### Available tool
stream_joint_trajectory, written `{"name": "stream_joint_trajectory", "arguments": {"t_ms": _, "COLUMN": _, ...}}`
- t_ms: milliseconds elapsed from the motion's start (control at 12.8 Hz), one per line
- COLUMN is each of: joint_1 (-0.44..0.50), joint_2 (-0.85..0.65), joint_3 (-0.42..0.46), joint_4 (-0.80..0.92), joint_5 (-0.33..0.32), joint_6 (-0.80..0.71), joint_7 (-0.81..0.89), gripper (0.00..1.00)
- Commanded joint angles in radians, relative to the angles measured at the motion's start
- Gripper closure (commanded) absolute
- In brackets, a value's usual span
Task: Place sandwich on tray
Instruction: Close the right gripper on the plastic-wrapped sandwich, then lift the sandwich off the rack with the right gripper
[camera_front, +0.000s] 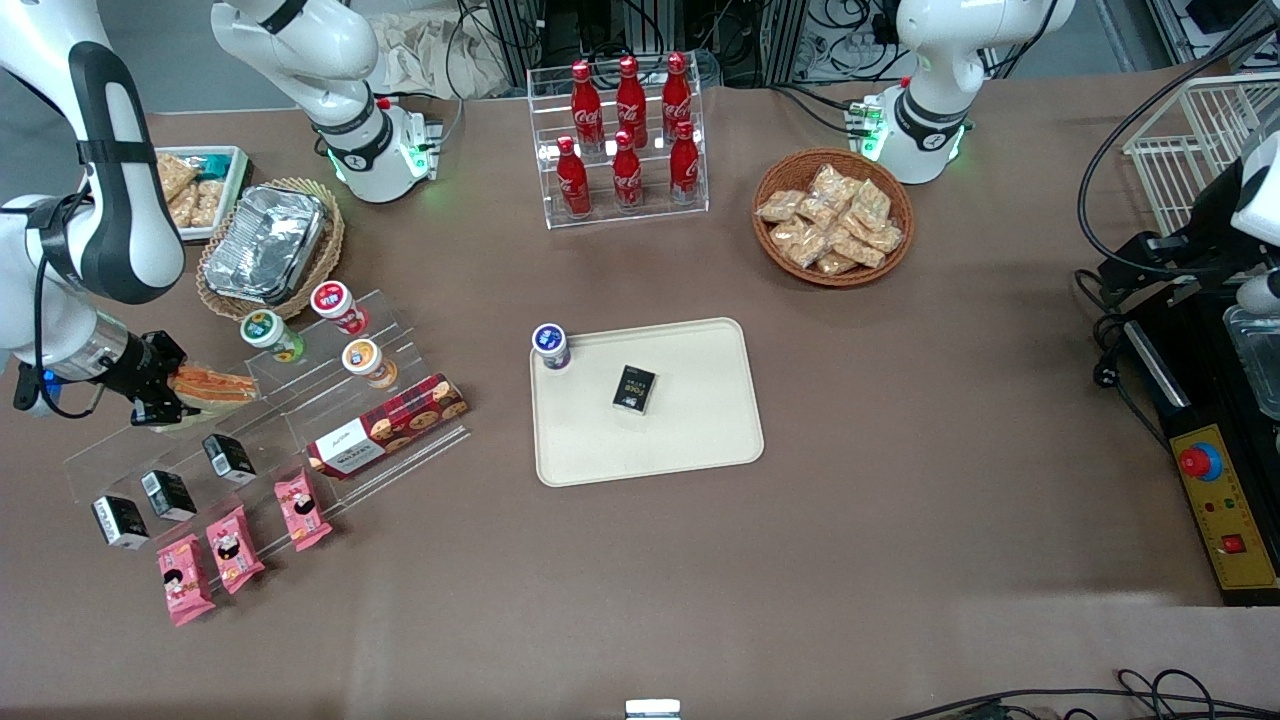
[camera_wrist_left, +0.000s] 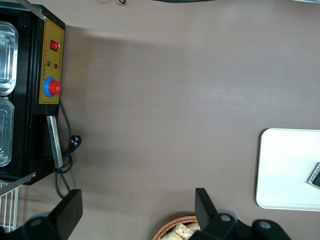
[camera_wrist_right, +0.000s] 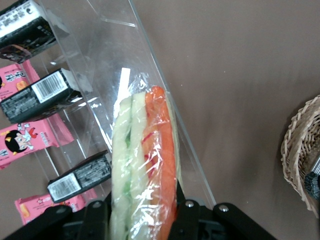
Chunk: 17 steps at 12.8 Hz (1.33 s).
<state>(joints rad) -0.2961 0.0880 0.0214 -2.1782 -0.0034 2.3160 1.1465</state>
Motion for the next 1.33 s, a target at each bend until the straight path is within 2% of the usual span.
{"name": "stream_joint_trajectory", "arguments": {"t_ms": 0, "joint_1": 0.002, "joint_2": -0.014, "joint_3": 0.009, "joint_4": 0.006, "joint_5": -0.004, "joint_6": 0.031, "joint_7": 0.015, "gripper": 0.82}}
{"name": "stream_joint_trajectory", "arguments": {"t_ms": 78, "joint_1": 0.0, "joint_2": -0.019, "joint_3": 0.011, "joint_4": 0.026, "joint_5": -0.007, "joint_6": 0.031, "joint_7": -0.011, "gripper": 0.88}}
{"name": "stream_joint_trajectory", "arguments": {"t_ms": 234, "joint_1": -0.006, "joint_2": -0.042, "joint_3": 0.008, "joint_4": 0.066, "joint_5": -0.006, "joint_6": 0.014, "joint_7": -0.29, "gripper": 0.97}}
{"name": "stream_joint_trajectory", "arguments": {"t_ms": 390, "joint_1": -0.008, "joint_2": -0.047, "joint_3": 0.008, "joint_4": 0.122, "joint_5": -0.004, "joint_6": -0.019, "joint_7": -0.434, "gripper": 0.97}}
{"name": "stream_joint_trajectory", "arguments": {"t_ms": 624, "joint_1": 0.02, "joint_2": -0.036, "joint_3": 0.017, "joint_4": 0.244, "joint_5": -0.015, "joint_6": -0.185, "joint_7": -0.591, "gripper": 0.97}}
{"name": "stream_joint_trajectory", "arguments": {"t_ms": 858, "joint_1": 0.099, "joint_2": -0.033, "joint_3": 0.015, "joint_4": 0.352, "joint_5": -0.041, "joint_6": -0.34, "joint_7": -0.778, "gripper": 0.96}}
{"name": "stream_joint_trajectory", "arguments": {"t_ms": 1014, "joint_1": 0.172, "joint_2": -0.004, "joint_3": 0.015, "joint_4": 0.457, "joint_5": -0.035, "joint_6": -0.493, "joint_7": -0.939, "gripper": 0.96}}
{"name": "stream_joint_trajectory", "arguments": {"t_ms": 1092, "joint_1": 0.193, "joint_2": -0.004, "joint_3": 0.017, "joint_4": 0.469, "joint_5": -0.032, "joint_6": -0.524, "joint_7": -0.965, "gripper": 0.96}}
{"name": "stream_joint_trajectory", "arguments": {"t_ms": 1248, "joint_1": 0.299, "joint_2": -0.008, "joint_3": 0.015, "joint_4": 0.485, "joint_5": -0.03, "joint_6": -0.526, "joint_7": -1.059, "gripper": 0.97}}
